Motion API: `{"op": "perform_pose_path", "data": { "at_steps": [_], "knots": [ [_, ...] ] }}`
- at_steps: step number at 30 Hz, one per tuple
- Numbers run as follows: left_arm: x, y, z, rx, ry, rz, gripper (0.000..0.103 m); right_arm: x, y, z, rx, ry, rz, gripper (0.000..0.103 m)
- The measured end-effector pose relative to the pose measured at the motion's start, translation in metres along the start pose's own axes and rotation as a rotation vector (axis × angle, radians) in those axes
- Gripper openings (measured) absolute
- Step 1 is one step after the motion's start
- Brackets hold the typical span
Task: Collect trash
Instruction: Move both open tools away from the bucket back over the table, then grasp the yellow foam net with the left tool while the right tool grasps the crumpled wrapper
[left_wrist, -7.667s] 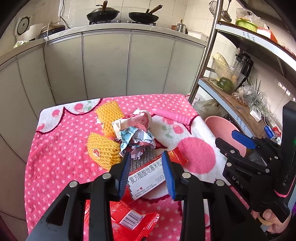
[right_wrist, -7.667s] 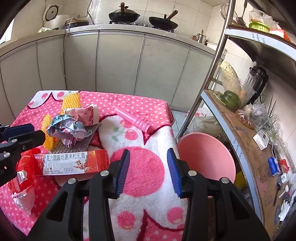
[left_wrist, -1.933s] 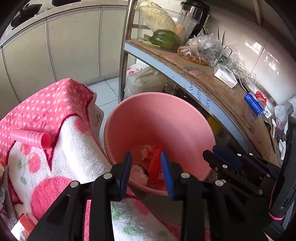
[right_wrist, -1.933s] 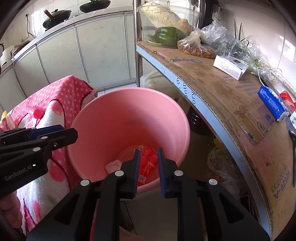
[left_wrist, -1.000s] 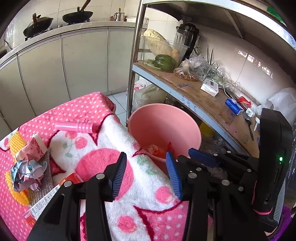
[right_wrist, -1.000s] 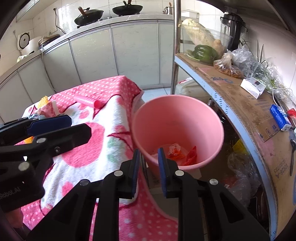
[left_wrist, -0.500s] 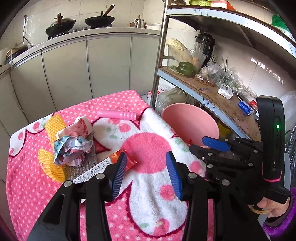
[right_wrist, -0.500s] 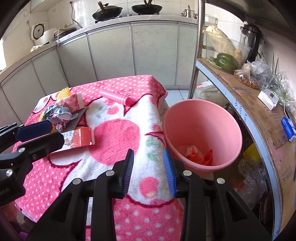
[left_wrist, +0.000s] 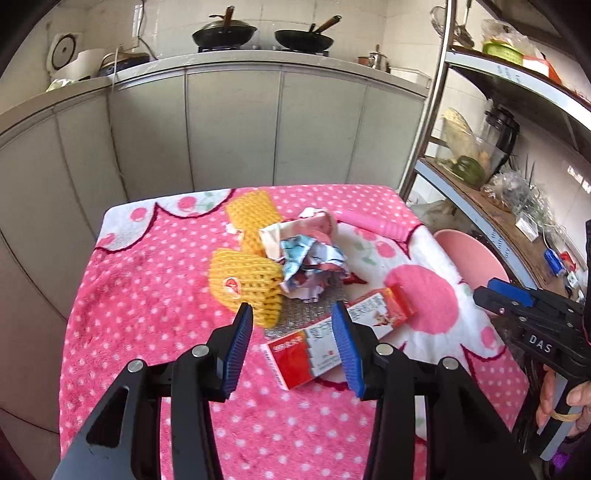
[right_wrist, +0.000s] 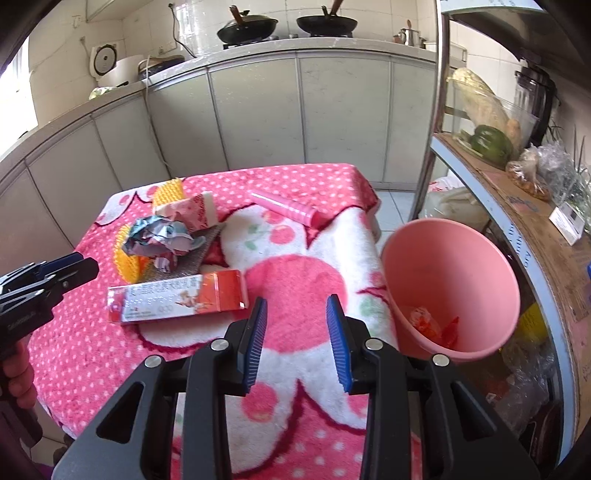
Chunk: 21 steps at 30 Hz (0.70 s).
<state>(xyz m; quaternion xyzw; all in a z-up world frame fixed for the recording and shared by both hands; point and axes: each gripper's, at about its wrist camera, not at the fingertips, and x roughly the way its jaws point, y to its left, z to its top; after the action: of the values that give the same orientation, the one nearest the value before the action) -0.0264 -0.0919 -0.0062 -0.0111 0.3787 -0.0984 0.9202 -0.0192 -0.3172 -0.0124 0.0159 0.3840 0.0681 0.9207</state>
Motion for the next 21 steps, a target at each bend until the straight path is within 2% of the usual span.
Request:
{"op": "perform_pose_path", "data": {
  "at_steps": [6, 13, 17, 20, 21],
  "knots": [
    [0.019, 0.03, 0.002, -0.086, 0.044, 0.004, 0.044, 0.01, 0.024, 0.01, -0.04, 0.001, 0.076, 0.034],
    [0.044, 0.03, 0.004, -0.06, 0.071, 0.012, 0.044, 0.027, 0.044, 0.019, -0.065, 0.032, 0.16, 0.034],
    [0.054, 0.032, 0.002, -0.058, 0.07, 0.025, 0.042, 0.036, 0.051, 0.026, -0.038, 0.05, 0.247, 0.034],
    [0.059, 0.04, 0.001, -0.081, 0.078, 0.031, 0.029, 0.042, 0.056, 0.033, -0.013, 0.064, 0.297, 0.034],
    [0.06, 0.044, 0.0, -0.094, 0.078, 0.031, 0.016, 0.044, 0.058, 0.035, -0.006, 0.068, 0.314, 0.036]
  ]
}}
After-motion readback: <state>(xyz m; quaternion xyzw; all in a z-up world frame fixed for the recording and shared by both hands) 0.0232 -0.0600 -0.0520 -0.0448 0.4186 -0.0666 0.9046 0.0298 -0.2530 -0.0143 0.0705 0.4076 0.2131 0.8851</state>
